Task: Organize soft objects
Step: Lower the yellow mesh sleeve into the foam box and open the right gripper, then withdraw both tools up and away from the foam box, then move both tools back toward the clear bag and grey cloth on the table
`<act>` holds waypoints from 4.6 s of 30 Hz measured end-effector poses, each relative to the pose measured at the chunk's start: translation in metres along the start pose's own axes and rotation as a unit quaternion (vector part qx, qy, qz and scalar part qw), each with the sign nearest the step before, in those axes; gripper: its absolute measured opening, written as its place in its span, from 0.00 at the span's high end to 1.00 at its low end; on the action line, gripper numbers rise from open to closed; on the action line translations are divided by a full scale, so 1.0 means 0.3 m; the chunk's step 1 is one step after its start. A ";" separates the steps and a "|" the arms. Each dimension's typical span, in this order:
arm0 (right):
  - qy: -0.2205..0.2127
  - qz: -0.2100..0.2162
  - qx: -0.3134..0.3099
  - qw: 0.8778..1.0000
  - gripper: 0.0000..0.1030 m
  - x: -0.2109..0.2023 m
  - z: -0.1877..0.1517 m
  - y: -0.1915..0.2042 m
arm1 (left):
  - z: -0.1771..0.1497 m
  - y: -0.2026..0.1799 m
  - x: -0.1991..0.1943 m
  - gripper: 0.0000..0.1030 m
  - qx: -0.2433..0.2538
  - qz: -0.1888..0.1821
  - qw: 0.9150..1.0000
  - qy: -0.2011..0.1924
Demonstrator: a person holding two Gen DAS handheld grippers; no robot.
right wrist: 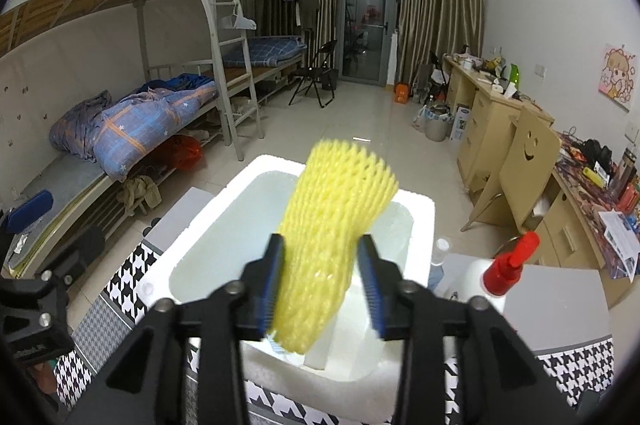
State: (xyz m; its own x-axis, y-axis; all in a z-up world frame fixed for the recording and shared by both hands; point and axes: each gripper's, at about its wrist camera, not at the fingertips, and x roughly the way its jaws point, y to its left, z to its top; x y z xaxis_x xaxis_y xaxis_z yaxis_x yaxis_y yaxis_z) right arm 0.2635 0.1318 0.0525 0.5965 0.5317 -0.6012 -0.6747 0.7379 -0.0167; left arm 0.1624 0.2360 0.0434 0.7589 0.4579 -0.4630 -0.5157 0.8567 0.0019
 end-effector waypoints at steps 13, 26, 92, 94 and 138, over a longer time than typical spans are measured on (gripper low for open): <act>0.017 -0.007 0.008 1.000 0.23 0.014 -0.012 -0.001 | -0.011 0.000 0.016 0.01 0.005 -0.001 1.000 0.009; -0.016 -0.028 0.011 0.999 0.13 -0.072 -0.007 -0.007 | -0.014 -0.023 -0.033 0.01 0.004 -0.013 1.000 0.002; -0.109 -0.035 0.021 0.993 0.06 -0.647 -0.313 -0.057 | -0.135 -0.255 -0.515 0.01 0.044 -0.114 0.990 -0.071; -0.110 -0.037 0.023 0.993 0.06 -0.656 -0.326 -0.060 | -0.142 -0.268 -0.524 0.01 0.052 -0.111 0.990 -0.073; -0.121 -0.107 0.081 0.984 0.06 -0.697 -0.598 -0.201 | -0.347 -0.377 -0.543 0.01 0.060 -0.134 0.984 -0.100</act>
State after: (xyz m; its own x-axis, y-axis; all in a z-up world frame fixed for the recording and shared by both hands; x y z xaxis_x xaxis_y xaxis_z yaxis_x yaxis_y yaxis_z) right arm 0.1015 -0.0984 0.0360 0.8166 0.4258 -0.3896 -0.4557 0.8900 0.0176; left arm 0.0558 0.0399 0.0263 0.9309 0.2384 -0.2766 -0.2445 0.9696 0.0127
